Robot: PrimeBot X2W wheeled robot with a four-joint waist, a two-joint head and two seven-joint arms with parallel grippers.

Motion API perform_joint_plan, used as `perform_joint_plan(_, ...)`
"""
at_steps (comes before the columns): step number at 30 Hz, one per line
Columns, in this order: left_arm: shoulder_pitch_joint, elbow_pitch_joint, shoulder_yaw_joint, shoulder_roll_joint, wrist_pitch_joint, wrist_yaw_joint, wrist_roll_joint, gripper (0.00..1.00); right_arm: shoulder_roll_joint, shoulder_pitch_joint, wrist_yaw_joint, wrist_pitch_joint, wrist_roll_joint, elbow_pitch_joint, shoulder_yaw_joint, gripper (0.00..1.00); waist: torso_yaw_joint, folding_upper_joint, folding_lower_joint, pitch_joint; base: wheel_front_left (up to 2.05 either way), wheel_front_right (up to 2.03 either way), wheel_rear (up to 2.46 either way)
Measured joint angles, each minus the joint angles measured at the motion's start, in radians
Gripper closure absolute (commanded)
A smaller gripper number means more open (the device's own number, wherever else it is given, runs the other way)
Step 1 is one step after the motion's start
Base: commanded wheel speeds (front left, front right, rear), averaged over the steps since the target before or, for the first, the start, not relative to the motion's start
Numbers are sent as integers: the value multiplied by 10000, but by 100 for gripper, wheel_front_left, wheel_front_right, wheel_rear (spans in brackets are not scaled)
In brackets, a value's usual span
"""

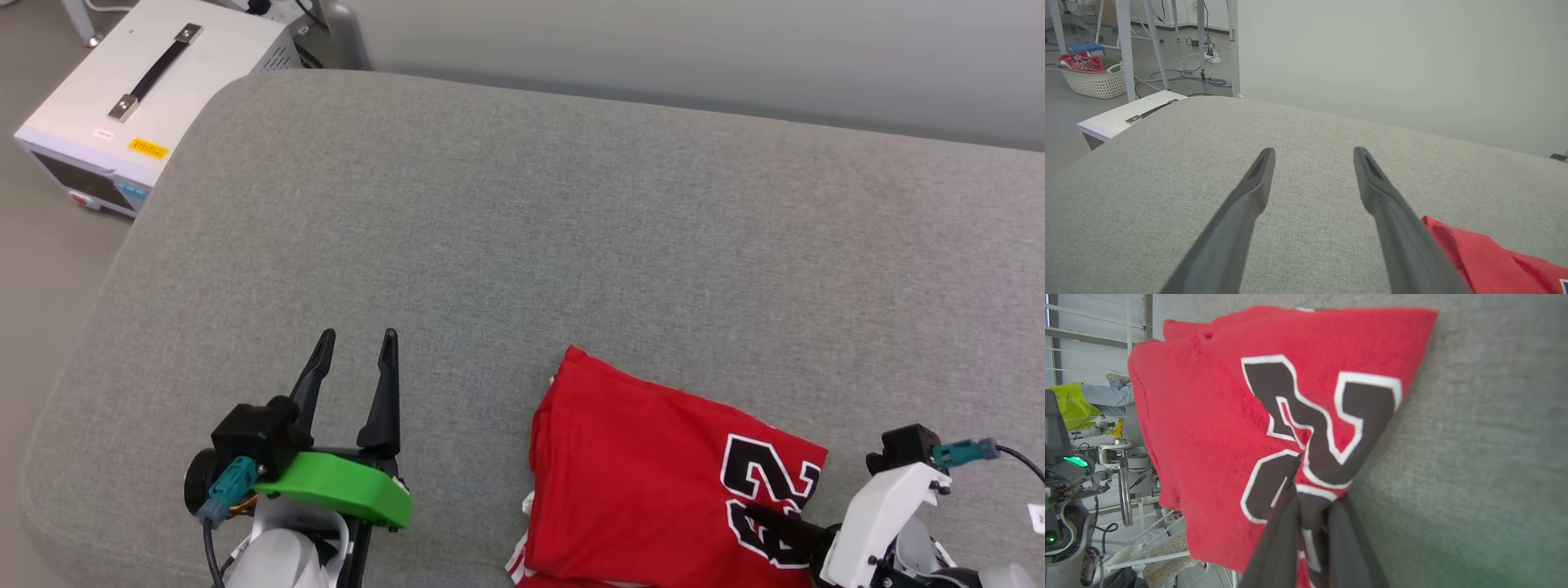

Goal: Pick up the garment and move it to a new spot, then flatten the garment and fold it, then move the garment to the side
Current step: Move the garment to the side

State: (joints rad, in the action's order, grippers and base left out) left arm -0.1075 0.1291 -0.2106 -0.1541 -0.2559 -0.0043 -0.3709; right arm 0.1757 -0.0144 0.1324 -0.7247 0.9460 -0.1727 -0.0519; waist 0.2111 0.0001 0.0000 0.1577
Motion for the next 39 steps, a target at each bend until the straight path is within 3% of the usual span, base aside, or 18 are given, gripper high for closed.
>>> perform_joint_plan(3,42,8,81,-6,0,-12,132,0,238,-96,-8,299,-500,253,-207,100,-153,0,0,-160,0,0,0)
perform_joint_plan(8,218,-73,236,-56,0,-8,267,0,755,-157,-6,562,-2368,418,-119,100,-594,0,0,-415,0,0,0)
perform_joint_plan(17,461,-376,311,-245,0,-48,286,0,1193,-247,-8,205,-4784,825,798,100,-2074,0,0,-637,0,0,0)
perform_joint_plan(22,448,-709,299,-399,111,-46,339,0,1202,-853,-8,244,-4961,729,968,100,-3123,0,0,-578,0,0,0)
perform_joint_plan(29,-38,-1638,259,-736,433,-63,531,0,1503,-2522,-8,1352,-5323,-215,834,100,-4468,0,0,-22,0,0,0)
perform_joint_plan(39,-1579,-2972,6,-1290,1342,-272,988,0,2805,-5493,-8,3797,-5708,-2688,713,100,-5340,0,1,1847,0,0,0)
